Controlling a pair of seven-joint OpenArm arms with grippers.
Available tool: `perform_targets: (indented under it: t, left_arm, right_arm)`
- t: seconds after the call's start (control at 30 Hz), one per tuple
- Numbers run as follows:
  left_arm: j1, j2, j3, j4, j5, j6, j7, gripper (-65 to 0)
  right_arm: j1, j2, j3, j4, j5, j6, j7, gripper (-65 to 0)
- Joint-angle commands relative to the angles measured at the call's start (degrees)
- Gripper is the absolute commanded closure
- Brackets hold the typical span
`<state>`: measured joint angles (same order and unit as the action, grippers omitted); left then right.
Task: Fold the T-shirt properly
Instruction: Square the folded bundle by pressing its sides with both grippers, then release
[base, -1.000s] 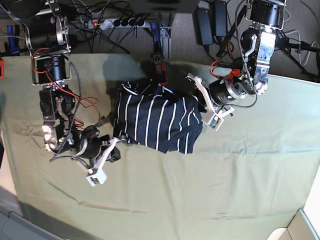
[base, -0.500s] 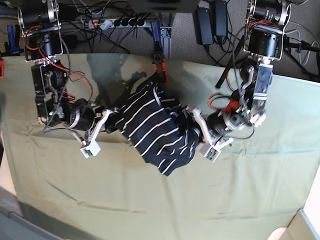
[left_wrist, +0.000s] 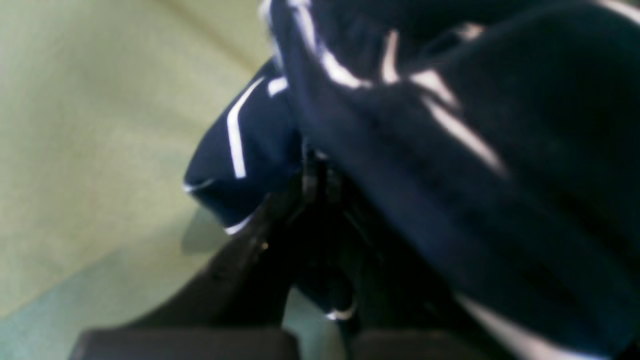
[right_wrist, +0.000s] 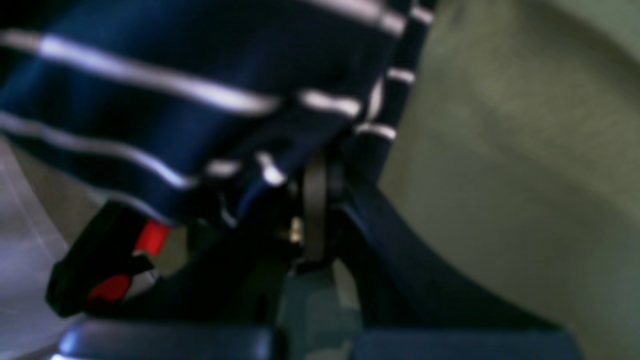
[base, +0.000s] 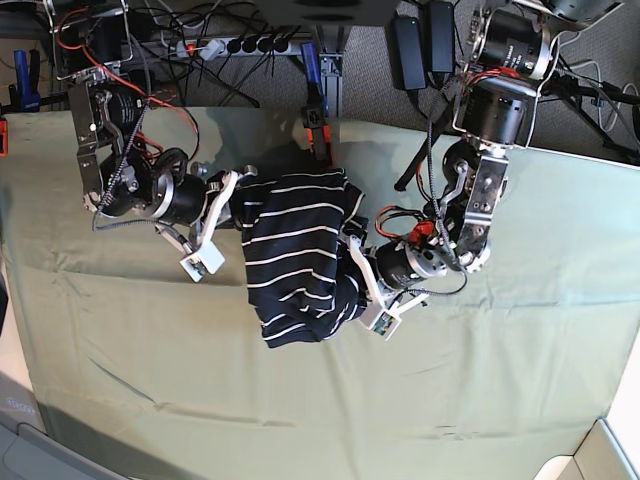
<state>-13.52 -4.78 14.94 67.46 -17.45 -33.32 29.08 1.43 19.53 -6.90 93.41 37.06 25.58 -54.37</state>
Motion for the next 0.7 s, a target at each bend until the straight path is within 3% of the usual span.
perform_targets:
  t: [0.0,0.17,0.43,0.53,0.67]
  left_arm:
    - [-2.21,0.13,-0.07,0.92,-0.72,-0.07,-1.44,0.0]
    - [-4.57,-0.96,-0.42,1.25,-1.22,0.11,-0.37,0.0]
    - [-6.12,-6.80,-1.84,8.48,-9.40,0.09,5.90,0.0]
    - [-6.12,-6.97,-4.85,13.86,-11.13,0.09,10.14,0.0]
    - [-5.44,-6.51,-6.38,18.67,-18.08,0.04,15.39,0.0]
  right_arm:
    - [0.52,0.31,0.28,1.27,1.07,4.87,0.74,0.0]
    - [0.28,0.31,0.90,1.68,0.90,4.85,0.76,0.0]
    - [0.28,0.31,6.19,4.50,1.62,4.87,0.70,0.0]
    - [0.28,0.33,7.85,6.29,1.95,4.87,0.72,0.0]
    - [0.66,0.28,8.39,7.34,1.84,4.87,1.88,0.0]
